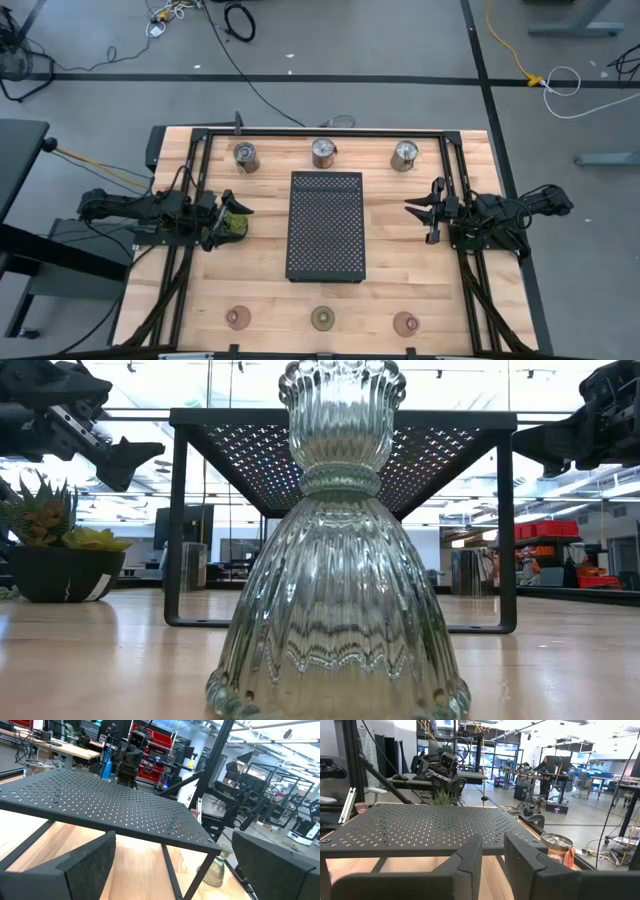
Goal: Pick & Place candle stick holders
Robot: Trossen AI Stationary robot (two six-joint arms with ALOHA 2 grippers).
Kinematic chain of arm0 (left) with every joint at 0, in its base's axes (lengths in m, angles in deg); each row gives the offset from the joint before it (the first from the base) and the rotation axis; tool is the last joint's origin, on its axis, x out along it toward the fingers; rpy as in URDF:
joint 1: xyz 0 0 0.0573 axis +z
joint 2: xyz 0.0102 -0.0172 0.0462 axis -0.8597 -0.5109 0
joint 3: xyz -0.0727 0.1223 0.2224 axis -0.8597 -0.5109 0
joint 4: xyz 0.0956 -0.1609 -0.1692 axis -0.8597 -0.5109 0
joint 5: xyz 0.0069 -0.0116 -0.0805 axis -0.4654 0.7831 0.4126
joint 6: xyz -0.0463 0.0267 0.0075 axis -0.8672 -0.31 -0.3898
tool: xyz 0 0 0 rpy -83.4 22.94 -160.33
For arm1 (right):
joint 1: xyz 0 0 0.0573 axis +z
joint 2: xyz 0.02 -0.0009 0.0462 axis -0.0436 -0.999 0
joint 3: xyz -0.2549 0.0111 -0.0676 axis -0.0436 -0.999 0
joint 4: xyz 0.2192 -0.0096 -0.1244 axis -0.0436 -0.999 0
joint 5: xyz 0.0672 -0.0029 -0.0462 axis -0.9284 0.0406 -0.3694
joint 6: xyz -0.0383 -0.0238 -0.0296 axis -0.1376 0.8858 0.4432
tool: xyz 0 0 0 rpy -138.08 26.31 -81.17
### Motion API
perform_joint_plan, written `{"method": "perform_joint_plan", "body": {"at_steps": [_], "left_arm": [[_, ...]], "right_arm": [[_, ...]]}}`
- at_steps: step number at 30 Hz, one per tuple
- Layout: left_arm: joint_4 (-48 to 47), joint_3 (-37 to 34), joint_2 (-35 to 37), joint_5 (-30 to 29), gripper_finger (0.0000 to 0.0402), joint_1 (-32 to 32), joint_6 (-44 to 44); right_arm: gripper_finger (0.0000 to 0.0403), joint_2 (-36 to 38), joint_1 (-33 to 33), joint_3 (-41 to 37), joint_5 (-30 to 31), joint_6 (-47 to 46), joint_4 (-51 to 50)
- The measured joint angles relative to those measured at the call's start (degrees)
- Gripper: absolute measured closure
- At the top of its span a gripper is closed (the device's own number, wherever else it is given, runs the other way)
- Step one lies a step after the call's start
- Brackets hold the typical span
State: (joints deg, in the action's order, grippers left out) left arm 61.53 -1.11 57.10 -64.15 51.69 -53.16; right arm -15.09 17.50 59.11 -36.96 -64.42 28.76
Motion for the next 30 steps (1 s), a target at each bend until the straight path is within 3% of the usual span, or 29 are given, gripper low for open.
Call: {"method": "perform_joint_plan", "body": {"at_steps": [12, 30], "left_arm": [[0.1, 0.0, 0.0, -0.3, 0.0003, 0.0, 0.0], [1.0, 0.0, 0.0, -16.1, 0.0003, 0.0, -3.7]], "right_arm": [[0.0318, 0.0, 0.0, 0.0, 0.0, 0.0, 0.0], [0.0318, 0.0, 0.0, 0.0, 0.0, 0.0, 0.0]]}}
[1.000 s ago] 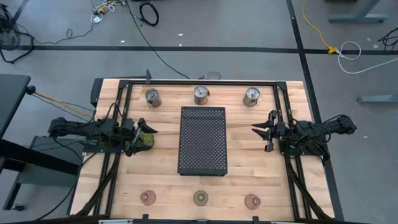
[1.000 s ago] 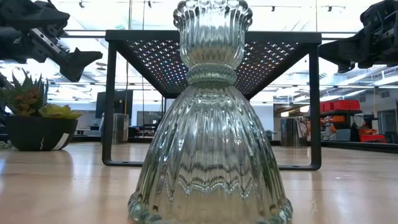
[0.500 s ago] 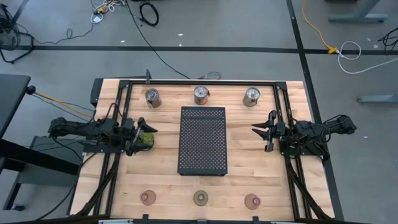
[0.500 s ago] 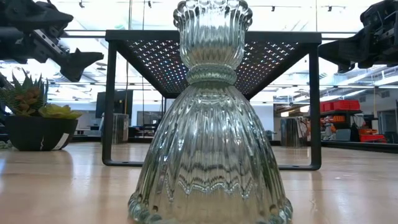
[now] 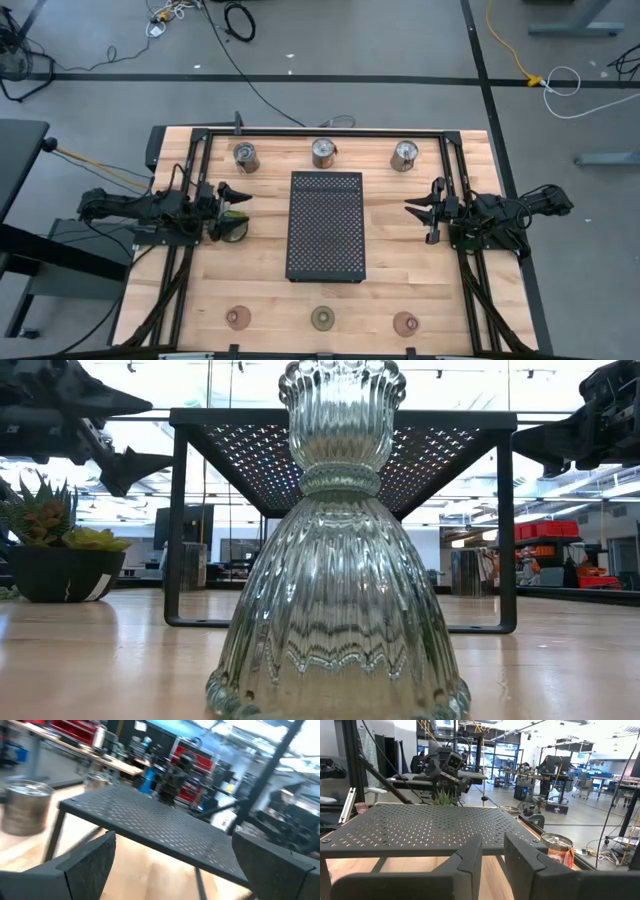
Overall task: Pick & Place candle stick holders
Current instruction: Put the right pink glass candle holder on the shelf
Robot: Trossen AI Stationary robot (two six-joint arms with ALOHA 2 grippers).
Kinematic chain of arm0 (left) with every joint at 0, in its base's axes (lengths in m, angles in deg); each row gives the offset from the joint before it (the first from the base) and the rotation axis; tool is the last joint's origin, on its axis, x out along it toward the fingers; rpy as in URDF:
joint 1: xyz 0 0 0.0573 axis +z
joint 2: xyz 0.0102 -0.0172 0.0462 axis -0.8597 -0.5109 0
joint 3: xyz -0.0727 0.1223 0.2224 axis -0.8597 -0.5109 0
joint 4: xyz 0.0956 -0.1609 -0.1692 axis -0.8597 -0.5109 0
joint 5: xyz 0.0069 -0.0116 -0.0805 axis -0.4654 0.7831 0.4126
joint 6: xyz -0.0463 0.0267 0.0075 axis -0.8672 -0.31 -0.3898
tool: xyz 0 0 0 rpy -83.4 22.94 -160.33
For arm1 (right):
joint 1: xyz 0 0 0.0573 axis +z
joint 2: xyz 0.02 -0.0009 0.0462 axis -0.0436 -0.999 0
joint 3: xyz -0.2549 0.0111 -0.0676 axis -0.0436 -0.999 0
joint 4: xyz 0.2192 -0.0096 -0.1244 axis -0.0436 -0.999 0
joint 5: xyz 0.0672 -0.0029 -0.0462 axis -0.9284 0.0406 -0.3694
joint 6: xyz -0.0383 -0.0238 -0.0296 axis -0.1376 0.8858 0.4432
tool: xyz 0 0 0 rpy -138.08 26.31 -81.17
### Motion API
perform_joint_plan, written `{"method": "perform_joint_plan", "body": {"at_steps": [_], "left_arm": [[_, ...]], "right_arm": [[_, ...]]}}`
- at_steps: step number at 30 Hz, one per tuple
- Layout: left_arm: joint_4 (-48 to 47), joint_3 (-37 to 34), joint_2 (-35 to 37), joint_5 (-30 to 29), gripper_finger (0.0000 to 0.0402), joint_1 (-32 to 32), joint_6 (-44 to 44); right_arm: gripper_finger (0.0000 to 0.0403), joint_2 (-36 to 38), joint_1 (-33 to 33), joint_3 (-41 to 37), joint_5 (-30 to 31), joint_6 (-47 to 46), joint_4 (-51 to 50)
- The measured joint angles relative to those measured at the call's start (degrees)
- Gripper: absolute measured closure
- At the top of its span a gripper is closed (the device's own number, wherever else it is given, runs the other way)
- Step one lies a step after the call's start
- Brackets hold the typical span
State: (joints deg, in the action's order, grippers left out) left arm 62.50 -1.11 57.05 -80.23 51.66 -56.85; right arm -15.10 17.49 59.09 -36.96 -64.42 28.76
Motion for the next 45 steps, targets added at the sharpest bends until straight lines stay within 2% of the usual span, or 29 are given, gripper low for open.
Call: {"method": "perform_joint_plan", "body": {"at_steps": [8, 11, 14, 25, 34, 40, 43, 45], "left_arm": [[0.8, 0.0, 0.0, -8.8, 0.0003, 0.0, 1.8], [0.9, 0.0, 0.0, -9.8, 0.0003, 0.0, 0.9], [1.1, 0.0, 0.0, -10.0, 0.0003, 0.0, 0.1], [1.6, 0.0, 0.0, -10.0, 0.0003, 0.0, 0.3], [1.1, 0.0, 0.0, -9.9, 0.0003, 0.0, 3.3], [1.1, 0.0, 0.0, -9.9, 0.0003, 0.0, 3.3], [1.1, 0.0, 0.0, -9.9, 0.0003, 0.0, 3.3], [1.1, 0.0, 0.0, -9.9, 0.0003, 0.0, 3.3]], "right_arm": [[0.0318, 0.0, 0.0, 0.0, 1.0, 0.0, 1.7], [0.0318, 0.0, 0.0, 0.0, -1.2, -1.0, 4.6], [0.0318, 0.0, 0.0, 0.0, -3.7, -9.9, 7.5], [0.0318, 0.0, 0.0, 0.0, -3.1, -40.1, 19.5], [0.0318, 0.0, 0.0, 0.0, -2.2, -43.9, 31.4], [0.0318, 0.0, 0.0, 0.1, 3.2, -46.6, 34.6], [0.0318, -0.8, 0.1, 1.0, 0.7, -54.3, 32.3], [0.0318, -3.9, 0.3, 3.9, -2.1, -57.8, 28.8]]}}
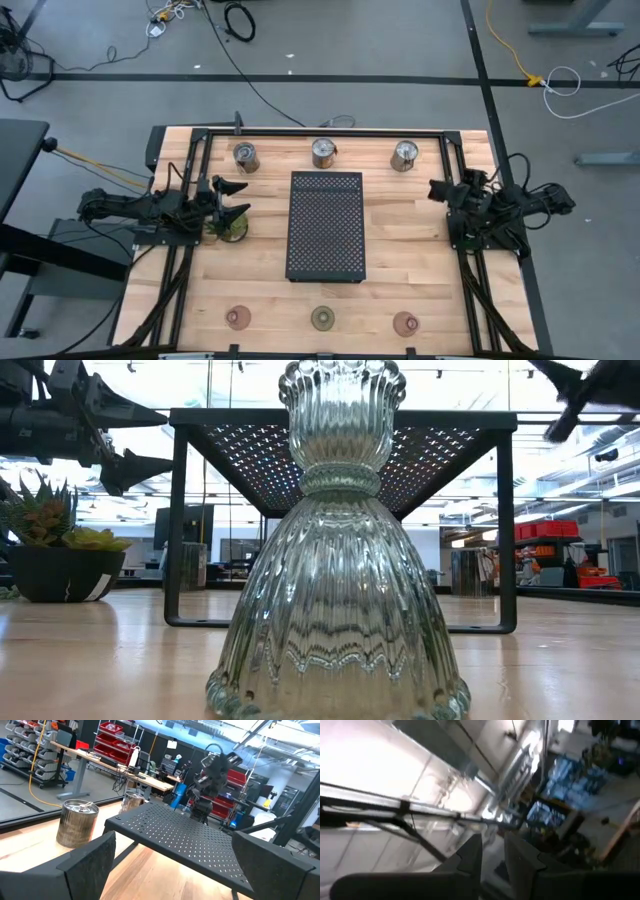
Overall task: Pick & Place candle stick holders
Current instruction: Put the right pink glass candle holder on the shelf
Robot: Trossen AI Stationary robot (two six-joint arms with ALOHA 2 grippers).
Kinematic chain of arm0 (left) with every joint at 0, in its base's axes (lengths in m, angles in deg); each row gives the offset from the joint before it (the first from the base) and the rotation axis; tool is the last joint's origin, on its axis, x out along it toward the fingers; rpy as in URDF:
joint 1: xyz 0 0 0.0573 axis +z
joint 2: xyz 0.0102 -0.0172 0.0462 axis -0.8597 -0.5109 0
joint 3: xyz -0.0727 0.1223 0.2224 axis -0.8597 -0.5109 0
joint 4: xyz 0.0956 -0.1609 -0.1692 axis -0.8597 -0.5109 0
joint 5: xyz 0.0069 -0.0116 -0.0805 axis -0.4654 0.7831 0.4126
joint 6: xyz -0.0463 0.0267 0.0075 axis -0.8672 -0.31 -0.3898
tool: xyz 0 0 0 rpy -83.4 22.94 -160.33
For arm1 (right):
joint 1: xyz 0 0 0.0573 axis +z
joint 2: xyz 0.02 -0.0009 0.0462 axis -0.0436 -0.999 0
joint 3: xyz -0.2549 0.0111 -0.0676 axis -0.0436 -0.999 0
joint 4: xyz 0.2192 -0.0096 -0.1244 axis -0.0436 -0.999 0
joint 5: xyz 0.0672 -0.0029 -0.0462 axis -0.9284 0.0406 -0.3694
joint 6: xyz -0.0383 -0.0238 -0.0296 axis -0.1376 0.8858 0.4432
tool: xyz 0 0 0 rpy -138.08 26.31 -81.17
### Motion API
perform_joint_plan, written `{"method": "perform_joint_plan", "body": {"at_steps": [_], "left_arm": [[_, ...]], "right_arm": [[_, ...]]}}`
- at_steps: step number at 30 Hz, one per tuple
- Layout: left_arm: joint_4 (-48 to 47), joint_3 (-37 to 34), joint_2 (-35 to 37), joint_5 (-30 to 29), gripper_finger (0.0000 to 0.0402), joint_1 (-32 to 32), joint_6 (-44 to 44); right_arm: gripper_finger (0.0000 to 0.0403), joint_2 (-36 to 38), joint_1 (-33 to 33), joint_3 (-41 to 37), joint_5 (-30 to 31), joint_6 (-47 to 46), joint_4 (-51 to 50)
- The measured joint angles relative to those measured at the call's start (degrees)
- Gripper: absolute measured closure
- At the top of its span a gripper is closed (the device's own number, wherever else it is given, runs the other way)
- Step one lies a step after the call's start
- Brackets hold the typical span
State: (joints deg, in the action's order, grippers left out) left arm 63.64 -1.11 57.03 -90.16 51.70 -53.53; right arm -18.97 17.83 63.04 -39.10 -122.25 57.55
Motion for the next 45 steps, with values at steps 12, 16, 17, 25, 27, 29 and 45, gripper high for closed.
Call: {"method": "perform_joint_plan", "body": {"at_steps": [12, 16, 17, 25, 27, 29, 45], "left_arm": [[0.0, 0.0, 0.0, -0.2, 0.0003, 0.0, 0.0], [0.0, 0.0, 0.0, -0.2, 0.0003, 0.0, 0.0], [0.0, 0.0, 0.0, -0.2, 0.0003, 0.0, 0.0], [0.0, 0.0, 0.0, -0.2, 0.0003, 0.0, 0.1], [0.0, 0.0, 0.0, -0.2, 0.0003, 0.0, 0.1], [-0.1, 0.0, 0.0, -0.2, 0.0003, 0.0, 0.0], [-0.2, 0.0, 0.0, -0.2, 0.0003, 0.0, 0.0]], "right_arm": [[0.0318, -40.6, 4.9, 47.6, -25.7, -0.2, -49.9], [0.0318, -53.6, 6.6, 60.4, -34.9, -3.0, -65.3], [0.0318, -56.2, 6.9, 62.9, -37.3, -3.3, -65.8], [0.0344, -70.1, 11.7, 78.3, -41.0, -12.6, -76.4], [0.0360, -72.4, 13.4, 80.4, -40.8, -17.3, -82.4], [0.0373, -74.1, 15.5, 81.8, -40.7, -22.4, -84.5], [0.0306, -82.6, 36.4, 82.3, -31.6, -50.4, -102.7]]}}
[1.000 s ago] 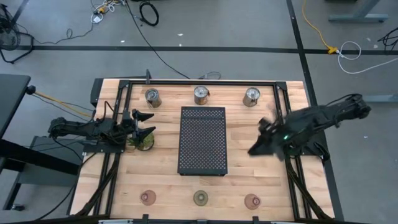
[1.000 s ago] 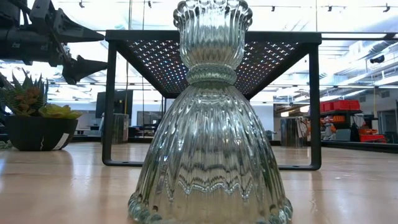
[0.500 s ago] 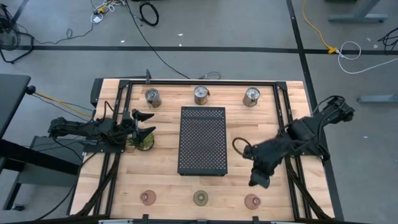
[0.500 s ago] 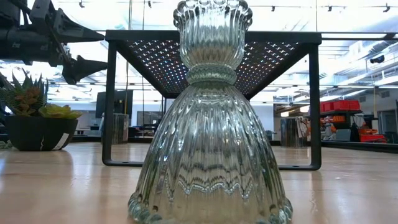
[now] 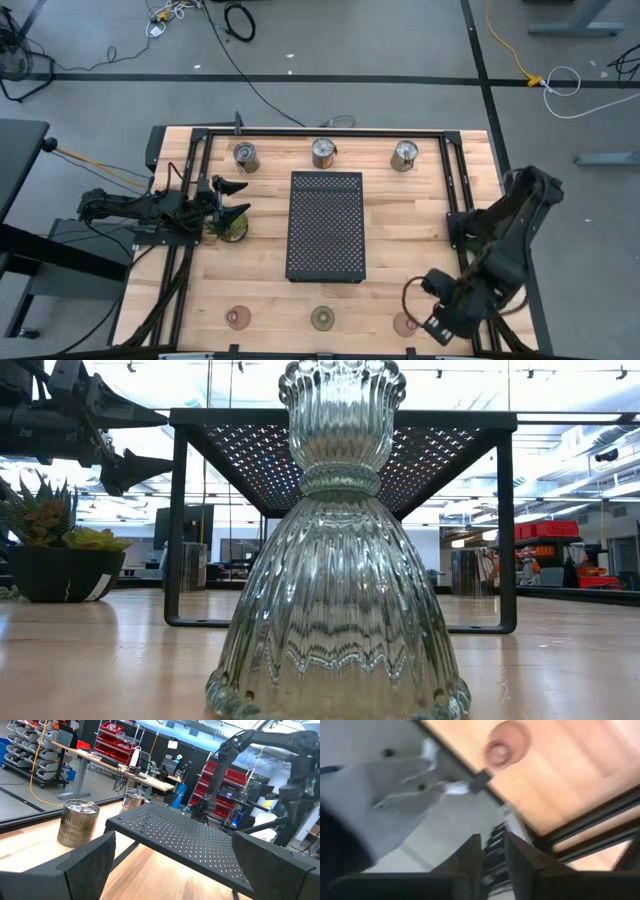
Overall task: Pick & Place candle stick holders
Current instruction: Put the right pink glass candle holder on the shelf
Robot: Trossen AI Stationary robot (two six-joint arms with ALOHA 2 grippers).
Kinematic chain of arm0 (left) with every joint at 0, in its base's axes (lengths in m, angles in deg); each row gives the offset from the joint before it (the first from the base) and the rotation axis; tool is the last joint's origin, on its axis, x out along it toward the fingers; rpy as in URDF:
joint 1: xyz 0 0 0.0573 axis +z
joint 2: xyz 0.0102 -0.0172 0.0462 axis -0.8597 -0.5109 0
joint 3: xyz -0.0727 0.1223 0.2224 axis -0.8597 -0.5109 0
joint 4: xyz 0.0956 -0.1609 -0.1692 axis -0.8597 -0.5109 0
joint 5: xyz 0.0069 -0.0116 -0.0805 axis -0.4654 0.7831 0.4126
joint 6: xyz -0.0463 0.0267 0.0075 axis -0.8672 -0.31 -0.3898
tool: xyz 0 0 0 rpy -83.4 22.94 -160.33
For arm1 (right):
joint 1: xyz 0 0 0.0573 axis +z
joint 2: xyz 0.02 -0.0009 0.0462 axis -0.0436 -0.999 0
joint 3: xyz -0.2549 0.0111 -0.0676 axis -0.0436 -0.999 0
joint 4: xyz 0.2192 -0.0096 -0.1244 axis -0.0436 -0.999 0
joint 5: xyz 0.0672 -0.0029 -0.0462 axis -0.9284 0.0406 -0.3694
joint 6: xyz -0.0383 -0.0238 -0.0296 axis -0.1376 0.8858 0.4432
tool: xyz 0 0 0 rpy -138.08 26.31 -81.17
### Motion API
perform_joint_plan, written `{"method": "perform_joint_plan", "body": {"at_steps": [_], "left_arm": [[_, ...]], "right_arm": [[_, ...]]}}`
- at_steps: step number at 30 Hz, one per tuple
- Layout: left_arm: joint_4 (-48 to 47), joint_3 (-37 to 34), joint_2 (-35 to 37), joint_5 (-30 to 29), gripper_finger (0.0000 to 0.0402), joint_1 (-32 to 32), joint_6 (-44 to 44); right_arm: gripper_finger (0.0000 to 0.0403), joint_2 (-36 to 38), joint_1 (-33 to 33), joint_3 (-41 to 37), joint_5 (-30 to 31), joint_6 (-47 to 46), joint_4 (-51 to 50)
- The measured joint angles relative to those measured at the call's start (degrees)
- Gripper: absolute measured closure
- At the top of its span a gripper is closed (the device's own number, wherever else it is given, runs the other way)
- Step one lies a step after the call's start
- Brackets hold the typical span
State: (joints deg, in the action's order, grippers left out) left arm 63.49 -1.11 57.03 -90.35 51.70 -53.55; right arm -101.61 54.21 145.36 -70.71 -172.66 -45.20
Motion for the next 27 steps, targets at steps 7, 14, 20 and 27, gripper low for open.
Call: {"method": "perform_joint_plan", "body": {"at_steps": [7, 14, 20, 27], "left_arm": [[0.0, 0.0, 0.0, 0.0, 0.0003, 0.0, 0.0], [0.0, 0.0, 0.0, -2.4, 0.0003, 0.0, 0.0], [0.0, 0.0, 0.0, -2.5, 0.0003, 0.0, 0.0], [-0.1, 0.0, 0.0, -2.6, 0.0003, 0.0, 0.1]], "right_arm": [[0.0213, -6.7, 2.6, 0.0, 4.7, 1.4, -2.5], [0.0176, -13.1, 2.4, -0.1, 5.6, 1.8, 2.3], [0.0183, -14.8, 0.4, -0.1, 10.6, -4.1, 6.7], [0.0214, -14.7, -1.7, -0.1, 8.4, -3.3, 6.2]]}}
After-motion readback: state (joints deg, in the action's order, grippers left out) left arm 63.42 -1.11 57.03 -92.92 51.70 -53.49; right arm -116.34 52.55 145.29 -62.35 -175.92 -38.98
